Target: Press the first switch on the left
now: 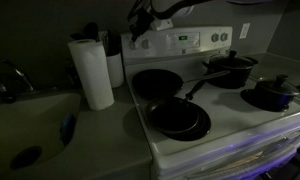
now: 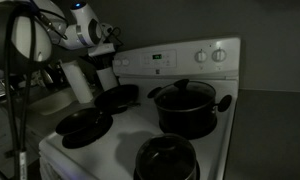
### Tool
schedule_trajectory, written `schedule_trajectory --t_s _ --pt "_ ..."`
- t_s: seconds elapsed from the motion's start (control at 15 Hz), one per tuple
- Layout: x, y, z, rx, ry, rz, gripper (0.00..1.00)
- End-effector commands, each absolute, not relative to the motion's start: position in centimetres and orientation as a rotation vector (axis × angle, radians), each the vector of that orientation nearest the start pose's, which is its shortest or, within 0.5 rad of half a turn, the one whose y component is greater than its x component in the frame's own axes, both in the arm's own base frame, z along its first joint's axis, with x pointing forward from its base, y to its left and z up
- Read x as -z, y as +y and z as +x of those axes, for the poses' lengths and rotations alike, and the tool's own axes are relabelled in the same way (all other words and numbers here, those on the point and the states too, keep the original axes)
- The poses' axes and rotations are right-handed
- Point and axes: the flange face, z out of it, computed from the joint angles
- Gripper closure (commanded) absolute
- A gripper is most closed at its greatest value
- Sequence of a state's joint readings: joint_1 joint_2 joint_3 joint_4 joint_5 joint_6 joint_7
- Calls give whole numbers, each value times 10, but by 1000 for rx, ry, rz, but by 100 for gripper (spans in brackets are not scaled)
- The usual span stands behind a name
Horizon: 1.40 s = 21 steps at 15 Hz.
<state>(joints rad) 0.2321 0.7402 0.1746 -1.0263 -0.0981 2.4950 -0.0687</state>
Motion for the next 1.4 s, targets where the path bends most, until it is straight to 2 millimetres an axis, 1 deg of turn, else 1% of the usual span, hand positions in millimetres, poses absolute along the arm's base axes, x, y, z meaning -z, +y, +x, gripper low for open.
schedule_trajectory --t_s 0.0,0.53,0.73,1.0,1.33 --pt "-498 268 774 1110 -638 -2691 100" --pt "-482 271 788 1138 -636 -2656 100" --pt "-487 274 788 1165 -655 -2659 100" --pt "-494 272 788 1216 -634 -2714 100" --pt "-499 278 787 1278 -643 -2724 100"
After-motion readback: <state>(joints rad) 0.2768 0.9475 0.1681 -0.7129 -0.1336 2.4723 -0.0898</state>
